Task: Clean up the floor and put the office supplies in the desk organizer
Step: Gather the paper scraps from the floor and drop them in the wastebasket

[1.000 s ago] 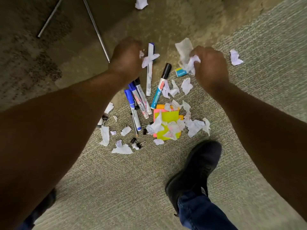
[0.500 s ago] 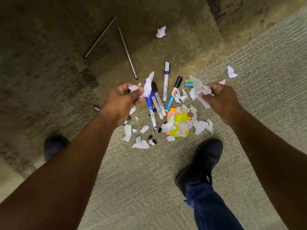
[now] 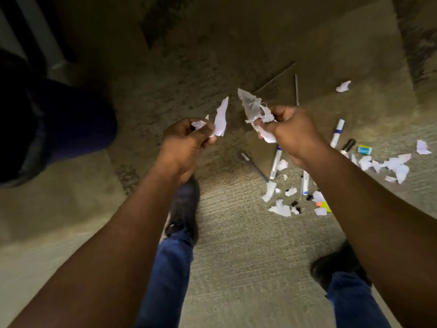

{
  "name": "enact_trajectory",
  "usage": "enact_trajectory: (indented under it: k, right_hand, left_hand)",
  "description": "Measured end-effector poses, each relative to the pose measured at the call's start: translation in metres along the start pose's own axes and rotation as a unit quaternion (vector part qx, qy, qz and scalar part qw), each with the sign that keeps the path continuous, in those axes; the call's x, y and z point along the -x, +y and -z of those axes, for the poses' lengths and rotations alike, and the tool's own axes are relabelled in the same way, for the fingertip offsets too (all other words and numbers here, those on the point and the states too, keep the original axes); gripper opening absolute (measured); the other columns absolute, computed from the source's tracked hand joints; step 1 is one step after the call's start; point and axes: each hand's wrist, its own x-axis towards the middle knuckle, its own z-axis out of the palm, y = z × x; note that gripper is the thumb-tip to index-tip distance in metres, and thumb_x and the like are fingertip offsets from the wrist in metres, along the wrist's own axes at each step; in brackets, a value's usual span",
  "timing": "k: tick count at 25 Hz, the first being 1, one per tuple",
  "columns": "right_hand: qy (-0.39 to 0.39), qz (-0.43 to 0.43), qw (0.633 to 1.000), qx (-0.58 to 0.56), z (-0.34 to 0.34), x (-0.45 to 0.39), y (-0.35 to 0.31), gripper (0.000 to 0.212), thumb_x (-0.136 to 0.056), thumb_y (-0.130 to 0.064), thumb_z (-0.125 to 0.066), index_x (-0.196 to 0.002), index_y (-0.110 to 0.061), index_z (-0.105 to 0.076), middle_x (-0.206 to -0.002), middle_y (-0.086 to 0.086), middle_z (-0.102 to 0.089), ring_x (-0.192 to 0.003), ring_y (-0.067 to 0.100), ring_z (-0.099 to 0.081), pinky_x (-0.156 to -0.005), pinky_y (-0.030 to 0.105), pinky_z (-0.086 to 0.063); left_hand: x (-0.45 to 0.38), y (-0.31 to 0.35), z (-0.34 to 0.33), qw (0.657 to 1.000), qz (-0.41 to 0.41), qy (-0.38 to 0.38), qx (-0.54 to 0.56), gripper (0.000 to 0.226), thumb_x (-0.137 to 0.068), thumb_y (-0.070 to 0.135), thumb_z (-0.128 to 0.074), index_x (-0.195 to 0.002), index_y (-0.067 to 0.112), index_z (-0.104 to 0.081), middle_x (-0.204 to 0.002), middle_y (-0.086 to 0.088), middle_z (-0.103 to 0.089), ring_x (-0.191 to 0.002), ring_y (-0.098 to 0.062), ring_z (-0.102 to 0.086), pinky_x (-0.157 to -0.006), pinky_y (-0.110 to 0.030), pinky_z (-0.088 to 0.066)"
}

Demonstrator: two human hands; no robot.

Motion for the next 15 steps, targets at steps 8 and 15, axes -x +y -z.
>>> enact_trajectory:
  k: [8, 15]
  right_hand:
    - [-0.179, 0.163, 0.97, 0.038, -0.221, 0.048, -0.125, 0.011, -0.08, -0.014, -0.075, -0.085, -0.025, -0.073, -0.084, -0.002, -0.074, -0.081, 0.015, -0.07, -0.068, 0.033, -0.055]
    - [-0.177, 0.338, 0.901, 0.205, -0.397, 0.058, -0.154, 0.012, -0.086, -0.007, -0.06, -0.093, -0.007, -0.069, -0.094, 0.006, -0.069, -0.087, 0.014, -0.061, -0.067, 0.018, -0.042]
  left_hand:
    - [0.051, 0.103, 0.18, 0.961, -0.148, 0.101, 0.211, 0.013, -0.082, -0.003, -0.063, -0.078, 0.009, -0.062, -0.076, -0.001, -0.067, -0.072, -0.009, -0.065, -0.066, -0.017, -0.052]
    - [0.011, 0.106, 0.319, 0.923, -0.096, 0.367, -0.063, 0.017, -0.088, 0.009, -0.065, -0.09, -0.008, -0.063, -0.092, -0.024, -0.069, -0.079, -0.021, -0.064, -0.071, -0.036, -0.053]
